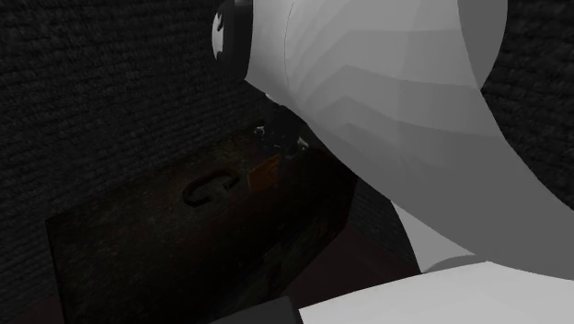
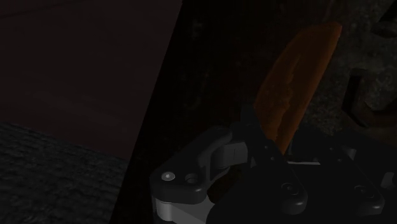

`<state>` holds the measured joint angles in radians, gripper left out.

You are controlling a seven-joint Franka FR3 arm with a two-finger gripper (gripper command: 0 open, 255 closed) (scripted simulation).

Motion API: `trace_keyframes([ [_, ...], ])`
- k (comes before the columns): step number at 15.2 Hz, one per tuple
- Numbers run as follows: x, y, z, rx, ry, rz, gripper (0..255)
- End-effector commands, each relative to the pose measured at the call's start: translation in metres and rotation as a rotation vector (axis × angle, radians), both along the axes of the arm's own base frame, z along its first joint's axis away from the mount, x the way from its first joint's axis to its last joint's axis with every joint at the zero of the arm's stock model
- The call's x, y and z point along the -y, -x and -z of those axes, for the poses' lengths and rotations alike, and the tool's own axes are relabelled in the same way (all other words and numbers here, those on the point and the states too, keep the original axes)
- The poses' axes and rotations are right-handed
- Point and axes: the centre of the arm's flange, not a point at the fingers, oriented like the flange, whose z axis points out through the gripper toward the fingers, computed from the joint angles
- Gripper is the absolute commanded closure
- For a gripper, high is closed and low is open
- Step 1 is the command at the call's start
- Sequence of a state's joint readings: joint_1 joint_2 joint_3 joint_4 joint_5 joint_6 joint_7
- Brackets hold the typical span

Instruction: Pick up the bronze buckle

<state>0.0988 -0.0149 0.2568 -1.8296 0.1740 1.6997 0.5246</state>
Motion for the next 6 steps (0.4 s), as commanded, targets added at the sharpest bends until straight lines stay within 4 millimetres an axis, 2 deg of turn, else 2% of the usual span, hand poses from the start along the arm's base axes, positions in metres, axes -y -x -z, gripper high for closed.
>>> trace_keyframes([
  [1,0.001,0.001,-0.011,0.000,0.000,0.000,255],
  [4,0.001,0.001,-0.027,0.000,0.000,0.000,255],
  [6,0.001,0.001,-0.028,0.000,0.000,0.000,255],
])
